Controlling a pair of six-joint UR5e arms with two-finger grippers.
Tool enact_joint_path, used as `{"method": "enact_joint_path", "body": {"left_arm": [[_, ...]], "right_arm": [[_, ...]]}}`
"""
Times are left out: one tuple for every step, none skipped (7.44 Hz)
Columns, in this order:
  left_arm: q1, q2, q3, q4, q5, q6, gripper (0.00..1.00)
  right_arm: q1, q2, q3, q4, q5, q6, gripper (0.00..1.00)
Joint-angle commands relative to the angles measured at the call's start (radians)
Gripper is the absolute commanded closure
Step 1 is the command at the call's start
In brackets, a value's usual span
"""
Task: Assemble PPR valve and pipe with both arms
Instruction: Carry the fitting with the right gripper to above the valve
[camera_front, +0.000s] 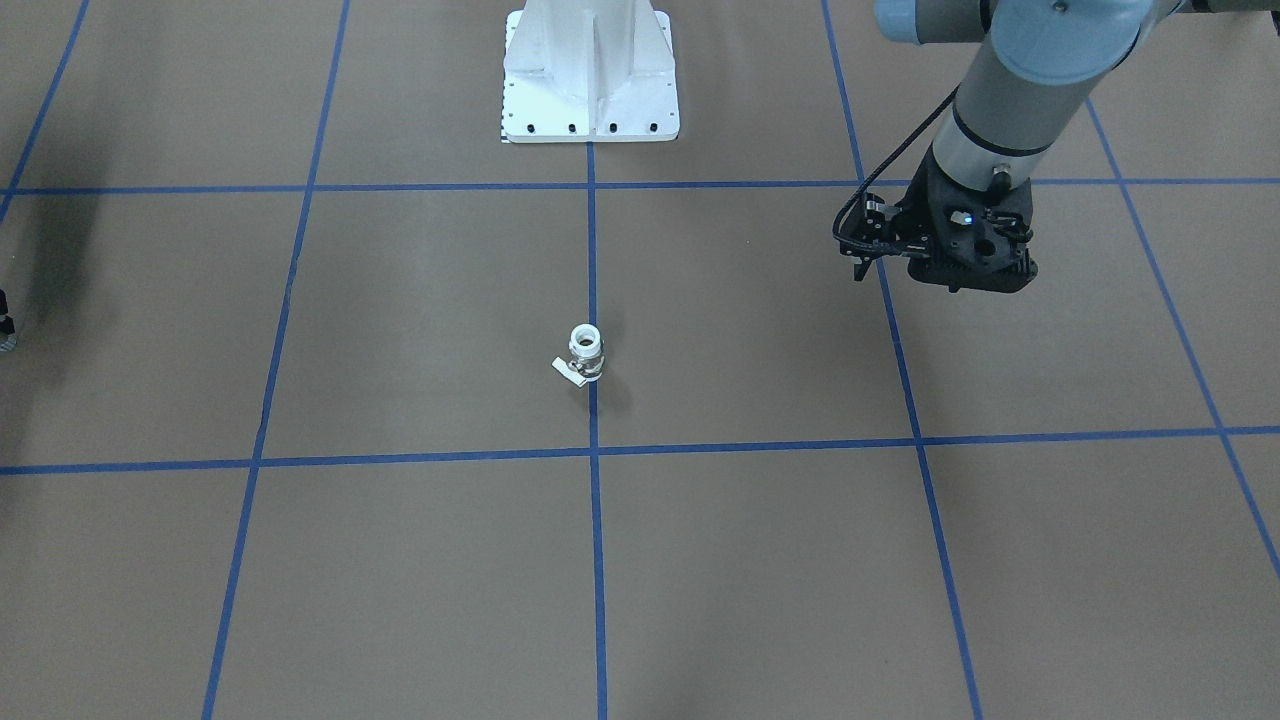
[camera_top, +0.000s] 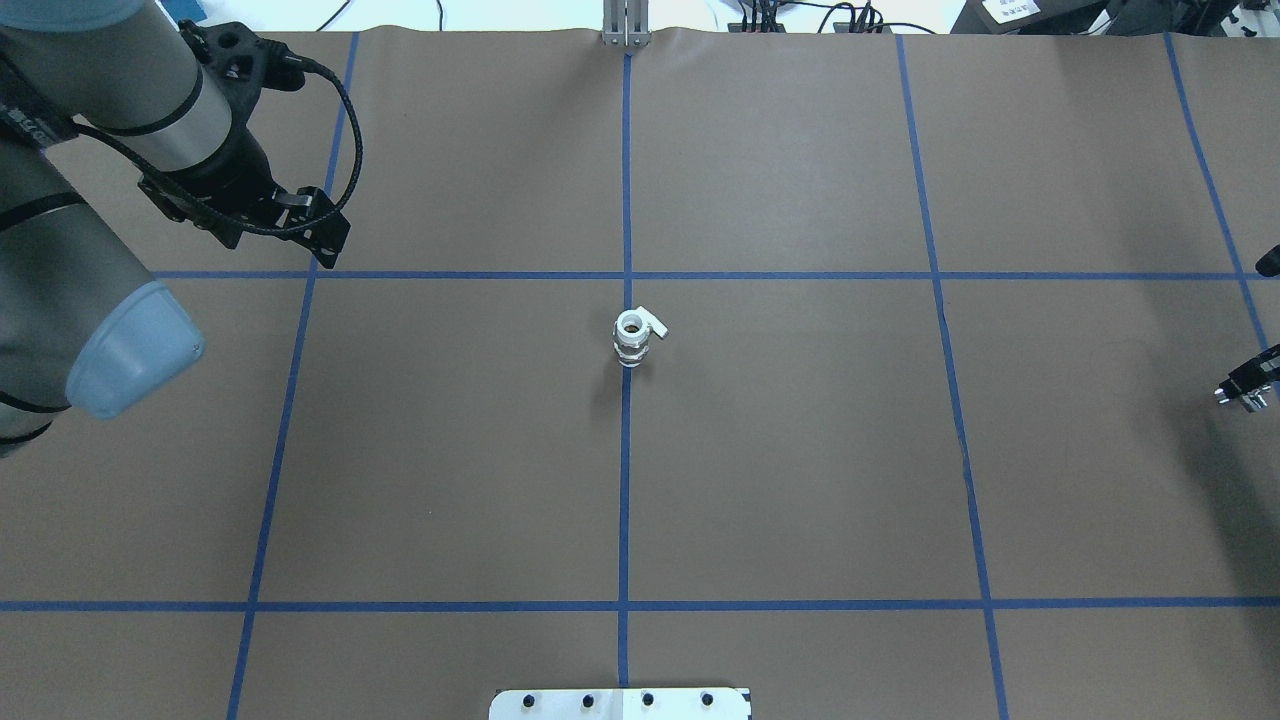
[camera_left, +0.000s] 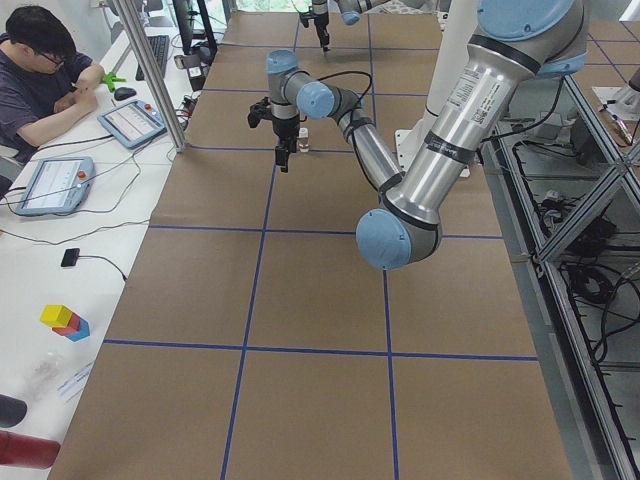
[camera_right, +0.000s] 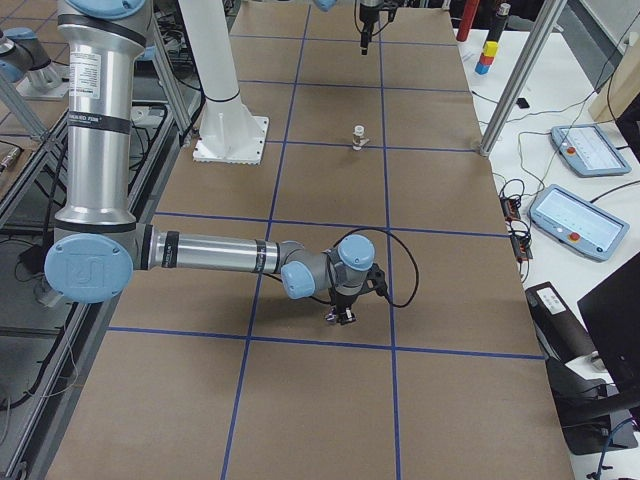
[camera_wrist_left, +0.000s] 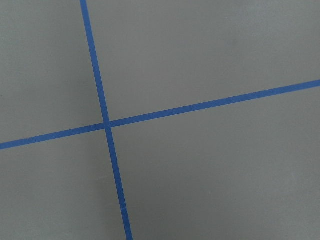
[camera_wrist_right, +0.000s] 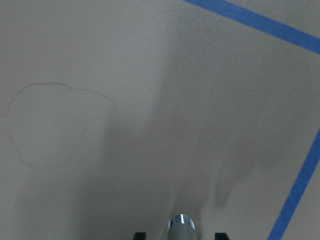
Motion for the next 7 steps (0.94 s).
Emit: {"method": "enact_joint_path", "body": {"left_arm": [[0.000, 0.000, 0.000, 0.002, -0.001, 0.000, 0.00], [-0.001, 0.000, 0.000, 0.000, -0.001, 0.000, 0.00], [-0.001, 0.000, 0.000, 0.002, -0.001, -0.001, 0.00], [-0.001, 0.000, 0.000, 0.002, -0.001, -0.001, 0.00], [-0.004, 0.000, 0.000, 0.002, 0.001, 0.000, 0.00], [-0.004, 0.002, -0.002, 0.002, -0.001, 0.000, 0.00], [-0.007, 0.003, -0.003, 0.000, -0.001, 0.002, 0.00]], "right_arm": [[0.000, -0.001, 0.000, 0.000, -0.004, 0.000, 0.93], [0.000, 0.001, 0.000, 0.004, -0.004, 0.000, 1.00], [0.001, 0.008, 0.012, 0.005, -0.004, -0.003, 1.00], [0.033, 0.021, 0.050, -0.024, 0.012, 0.000, 1.00], [0.070, 0.077, 0.152, -0.222, 0.015, 0.003, 1.00], [0.086, 0.188, 0.263, -0.499, 0.009, 0.003, 1.00], [0.087, 0.348, 0.308, -0.745, 0.003, 0.004, 1.00]]}}
